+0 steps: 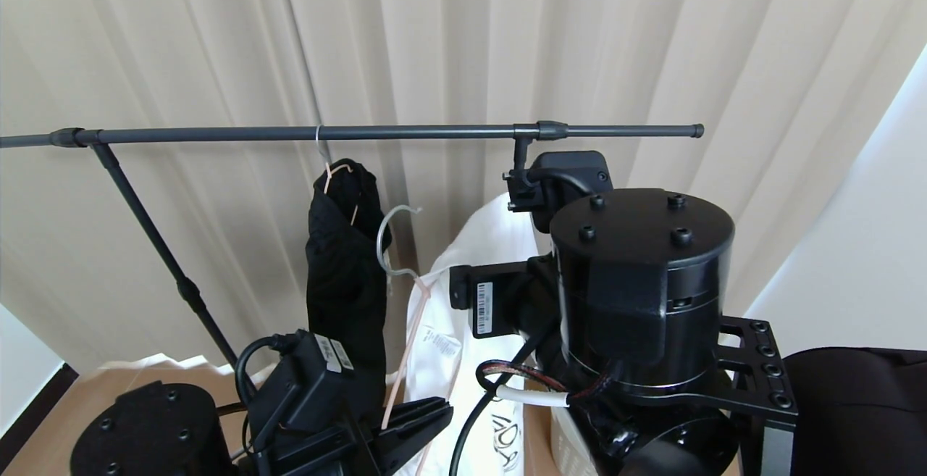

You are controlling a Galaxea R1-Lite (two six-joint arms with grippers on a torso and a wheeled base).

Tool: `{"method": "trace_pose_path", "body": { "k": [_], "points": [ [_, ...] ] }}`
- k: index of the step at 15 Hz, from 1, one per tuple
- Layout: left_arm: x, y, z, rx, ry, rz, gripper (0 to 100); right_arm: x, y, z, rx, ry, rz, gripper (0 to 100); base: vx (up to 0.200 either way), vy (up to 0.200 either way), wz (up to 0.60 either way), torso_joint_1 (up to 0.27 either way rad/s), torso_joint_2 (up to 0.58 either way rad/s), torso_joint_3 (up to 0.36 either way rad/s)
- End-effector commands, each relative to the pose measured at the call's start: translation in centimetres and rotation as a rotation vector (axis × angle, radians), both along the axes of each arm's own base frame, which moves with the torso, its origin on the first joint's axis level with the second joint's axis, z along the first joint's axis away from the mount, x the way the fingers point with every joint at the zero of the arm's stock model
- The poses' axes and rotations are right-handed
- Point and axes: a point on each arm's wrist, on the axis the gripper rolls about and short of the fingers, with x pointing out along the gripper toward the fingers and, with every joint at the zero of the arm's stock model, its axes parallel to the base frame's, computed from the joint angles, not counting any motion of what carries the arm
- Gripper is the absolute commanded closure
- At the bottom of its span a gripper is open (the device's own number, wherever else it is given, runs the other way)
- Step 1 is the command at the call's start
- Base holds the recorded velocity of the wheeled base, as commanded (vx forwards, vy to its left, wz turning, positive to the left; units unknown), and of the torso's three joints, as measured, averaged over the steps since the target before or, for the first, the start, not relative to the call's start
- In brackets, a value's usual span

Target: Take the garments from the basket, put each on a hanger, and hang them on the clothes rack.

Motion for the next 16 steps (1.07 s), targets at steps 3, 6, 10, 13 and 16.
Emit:
{"method": "trace_pose_path", "body": {
  "k": [3, 6, 10, 13, 16],
  "points": [
    [-0.1, 0.1, -0.1, 0.001, 0.0, 0.001, 100, -0.3, -0.4, -0.5, -0.04, 0.007, 0.01, 0, 0.0, 0.0, 0.0, 0.0, 0.0, 0.0],
    [-0.1, 0.1, -0.1, 0.002, -0.001, 0.001, 100, -0.8, -1.4, -0.2, -0.067, 0.001, 0.024, 0, 0.0, 0.0, 0.0, 0.0, 0.0, 0.0],
    [-0.1, 0.1, 0.0, -0.004, -0.007, -0.001, 100, -1.9, -3.1, 0.4, -0.095, 0.003, 0.126, 0, 0.0, 0.0, 0.0, 0.0, 0.0, 0.0],
    [-0.1, 0.2, 0.3, -0.006, -0.029, -0.006, 100, -2.9, -4.7, 0.9, -0.121, -0.004, 0.226, 0, 0.0, 0.0, 0.0, 0.0, 0.0, 0.0],
    [-0.1, 0.2, 0.7, -0.011, -0.056, -0.008, 100, -3.9, -6.5, 1.8, -0.133, -0.025, 0.321, 0, 0.0, 0.0, 0.0, 0.0, 0.0, 0.0]
  ]
}}
